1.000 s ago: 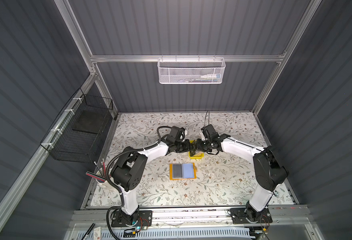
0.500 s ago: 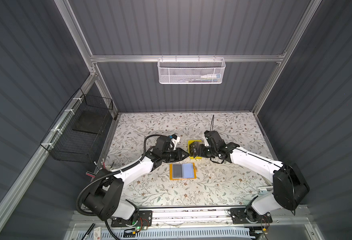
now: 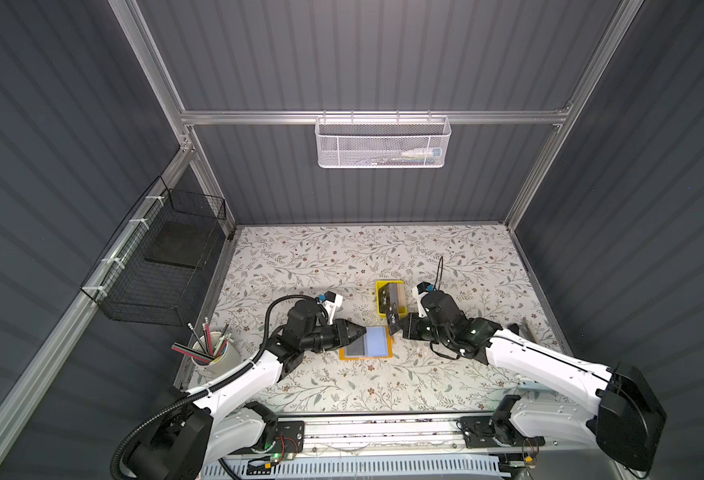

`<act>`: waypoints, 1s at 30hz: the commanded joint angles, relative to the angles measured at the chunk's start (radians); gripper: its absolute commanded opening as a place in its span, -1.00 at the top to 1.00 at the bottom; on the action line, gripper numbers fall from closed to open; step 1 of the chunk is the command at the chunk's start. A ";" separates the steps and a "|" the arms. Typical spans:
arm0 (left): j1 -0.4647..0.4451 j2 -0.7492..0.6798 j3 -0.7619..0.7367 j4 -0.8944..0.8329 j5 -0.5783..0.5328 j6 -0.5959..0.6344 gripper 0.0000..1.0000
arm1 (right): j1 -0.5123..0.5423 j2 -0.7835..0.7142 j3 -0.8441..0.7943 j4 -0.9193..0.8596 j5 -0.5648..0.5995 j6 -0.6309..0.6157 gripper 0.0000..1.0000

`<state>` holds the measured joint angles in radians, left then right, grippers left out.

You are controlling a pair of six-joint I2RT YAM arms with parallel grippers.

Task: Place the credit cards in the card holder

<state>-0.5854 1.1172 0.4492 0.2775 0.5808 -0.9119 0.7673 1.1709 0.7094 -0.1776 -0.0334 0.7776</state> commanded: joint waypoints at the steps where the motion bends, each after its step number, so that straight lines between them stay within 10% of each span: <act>1: 0.004 -0.013 -0.013 0.098 0.033 -0.036 0.46 | 0.004 -0.070 -0.027 0.017 0.043 0.024 1.00; 30: -0.031 0.167 -0.047 0.585 0.211 -0.218 0.34 | 0.003 -0.352 -0.148 0.145 -0.109 0.163 1.00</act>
<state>-0.6083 1.2785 0.3897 0.8097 0.7483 -1.1061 0.7673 0.8249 0.5682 -0.0666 -0.1139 0.9249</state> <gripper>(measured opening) 0.330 0.047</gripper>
